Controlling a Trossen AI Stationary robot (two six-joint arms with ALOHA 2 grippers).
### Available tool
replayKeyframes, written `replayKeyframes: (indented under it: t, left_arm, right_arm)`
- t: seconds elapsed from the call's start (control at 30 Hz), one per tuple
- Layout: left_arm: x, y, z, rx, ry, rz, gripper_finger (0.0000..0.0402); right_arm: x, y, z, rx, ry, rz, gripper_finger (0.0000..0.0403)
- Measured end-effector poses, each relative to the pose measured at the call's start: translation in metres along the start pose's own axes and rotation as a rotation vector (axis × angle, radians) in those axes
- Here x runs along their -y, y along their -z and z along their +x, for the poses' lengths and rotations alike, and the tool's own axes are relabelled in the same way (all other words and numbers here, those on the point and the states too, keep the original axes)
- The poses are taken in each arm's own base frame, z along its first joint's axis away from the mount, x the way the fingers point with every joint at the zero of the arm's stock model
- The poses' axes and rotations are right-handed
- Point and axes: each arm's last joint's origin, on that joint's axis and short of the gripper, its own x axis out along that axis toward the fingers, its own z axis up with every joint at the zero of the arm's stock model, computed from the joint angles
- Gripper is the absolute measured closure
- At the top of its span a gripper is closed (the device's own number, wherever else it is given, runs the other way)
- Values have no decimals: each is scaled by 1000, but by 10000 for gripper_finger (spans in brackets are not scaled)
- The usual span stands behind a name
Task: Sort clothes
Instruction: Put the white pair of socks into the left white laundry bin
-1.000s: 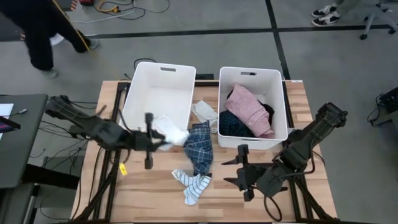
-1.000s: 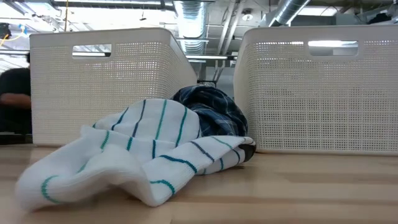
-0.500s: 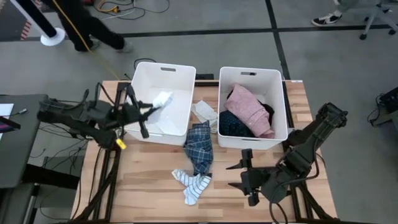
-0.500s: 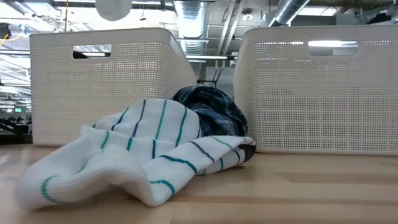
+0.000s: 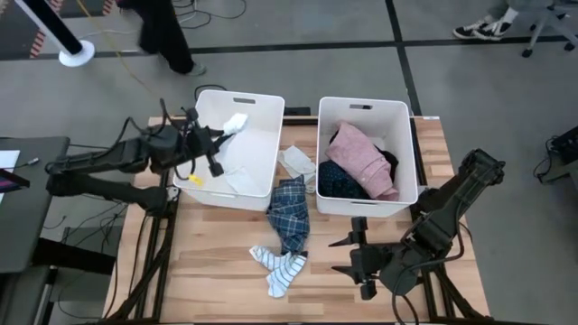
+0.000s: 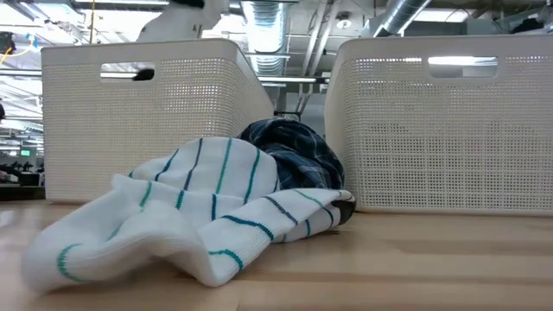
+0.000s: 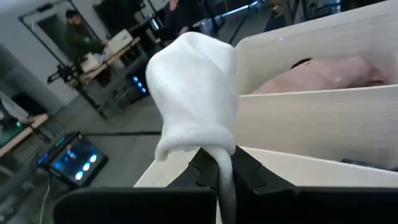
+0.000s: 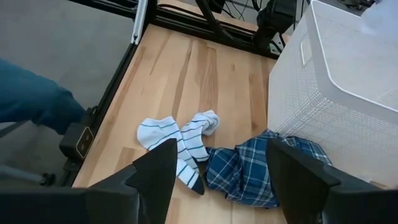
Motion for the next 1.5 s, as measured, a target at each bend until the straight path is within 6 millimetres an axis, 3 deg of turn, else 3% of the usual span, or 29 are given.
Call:
replayKeyframes:
  t: [0.47, 0.9, 1.27, 1.5]
  left_arm:
    - [-16, 34, 61, -222, 11, 7, 401]
    - [-37, 93, 120, -497, 100, -107, 401]
    - [-28, 137, 151, -725, 201, -152, 387]
    - [-21, 148, 158, -780, 263, -183, 363]
  right_arm:
    - [-5, 32, 21, -73, 29, 41, 143]
    - [-18, 41, 16, -66, -6, 68, 143]
    - [-19, 40, 15, -56, -13, 74, 143]
    - [-20, 39, 15, -47, -16, 82, 143]
